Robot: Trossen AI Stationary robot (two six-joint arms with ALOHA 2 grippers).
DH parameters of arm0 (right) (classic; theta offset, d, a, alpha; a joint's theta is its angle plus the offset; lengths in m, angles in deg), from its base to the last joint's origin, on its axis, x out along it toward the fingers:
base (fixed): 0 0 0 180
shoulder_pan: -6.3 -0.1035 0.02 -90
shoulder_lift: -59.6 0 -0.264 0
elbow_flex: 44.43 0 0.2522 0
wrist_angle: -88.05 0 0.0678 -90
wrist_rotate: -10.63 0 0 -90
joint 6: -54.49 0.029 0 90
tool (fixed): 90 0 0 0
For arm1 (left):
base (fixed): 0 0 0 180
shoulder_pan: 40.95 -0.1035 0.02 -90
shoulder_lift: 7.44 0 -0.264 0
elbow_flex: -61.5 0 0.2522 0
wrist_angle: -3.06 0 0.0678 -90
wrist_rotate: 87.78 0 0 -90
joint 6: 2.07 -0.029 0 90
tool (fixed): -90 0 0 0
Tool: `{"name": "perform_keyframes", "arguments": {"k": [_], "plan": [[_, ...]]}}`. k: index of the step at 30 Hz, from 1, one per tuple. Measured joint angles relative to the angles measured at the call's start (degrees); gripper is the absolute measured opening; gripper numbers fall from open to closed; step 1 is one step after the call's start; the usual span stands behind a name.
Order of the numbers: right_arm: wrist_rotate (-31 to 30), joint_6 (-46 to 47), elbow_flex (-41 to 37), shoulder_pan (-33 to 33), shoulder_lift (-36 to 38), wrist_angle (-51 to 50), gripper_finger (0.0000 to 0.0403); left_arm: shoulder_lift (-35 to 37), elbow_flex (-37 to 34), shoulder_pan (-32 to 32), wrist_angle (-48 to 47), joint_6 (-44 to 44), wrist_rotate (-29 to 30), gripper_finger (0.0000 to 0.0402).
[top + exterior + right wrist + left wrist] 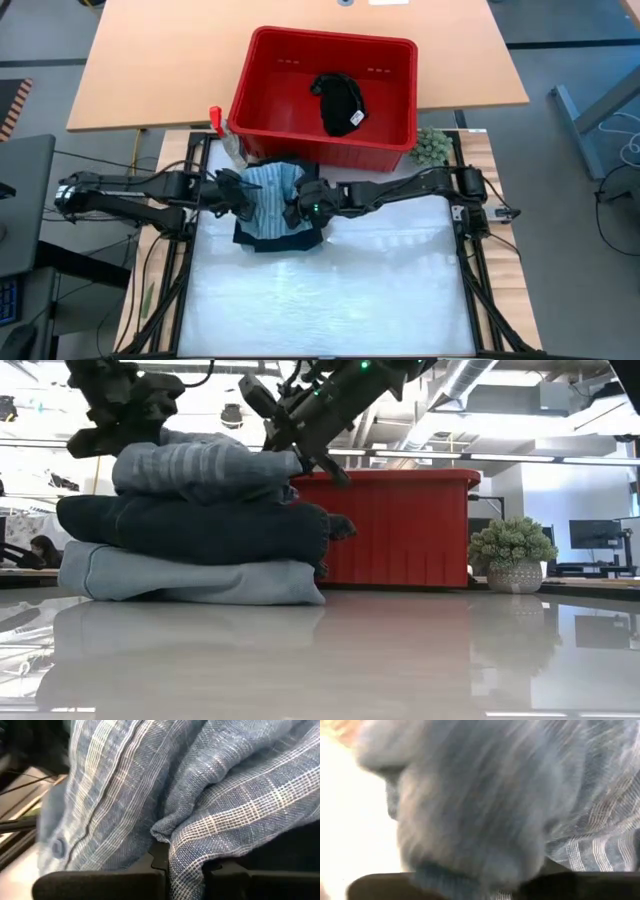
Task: Fold laundry
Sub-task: Stack the blue shirt on the black pants
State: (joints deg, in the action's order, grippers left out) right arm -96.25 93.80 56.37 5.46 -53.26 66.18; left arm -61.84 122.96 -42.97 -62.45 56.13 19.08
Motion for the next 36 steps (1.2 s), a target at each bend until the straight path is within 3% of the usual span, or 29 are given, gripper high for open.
{"name": "perform_keyframes", "arguments": {"k": [3, 10, 15, 20, 28, 33, 36], "plan": [[-2.5, 0.2, 0.0, 0.2, 0.0, -1.7, 0.006, 2.5, -0.2, -0.8, -0.5, -2.9, -0.3, 0.0072], [-1.2, 0.7, 0.0, 1.5, 0.0, -3.6, 0.0071, 9.1, 4.4, -1.7, -4.1, -9.8, -2.8, 0.0177], [-1.1, 0.7, 0.0, 1.6, 0.0, -3.5, 0.0101, 14.6, 10.0, -1.5, -2.4, -11.5, 4.3, 0.0211], [-1.0, 0.2, 0.0, 1.7, 0.7, -4.1, 0.0136, 14.5, 8.6, 0.3, 12.3, -18.1, 3.4, 0.0207], [-0.6, -1.6, 0.0, 1.8, 5.8, -7.6, 0.0205, 4.1, 3.5, 0.3, 15.4, -21.2, 1.8, 0.0164], [-0.2, -4.8, 0.0, 1.8, 11.0, -11.3, 0.0231, 0.4, 0.6, -0.9, 15.8, -23.7, 10.0, 0.0125], [-0.4, -8.6, 0.0, 1.5, 12.7, -7.0, 0.0233, -0.6, -0.7, -2.5, 18.8, -26.7, 12.0, 0.0107]]}}
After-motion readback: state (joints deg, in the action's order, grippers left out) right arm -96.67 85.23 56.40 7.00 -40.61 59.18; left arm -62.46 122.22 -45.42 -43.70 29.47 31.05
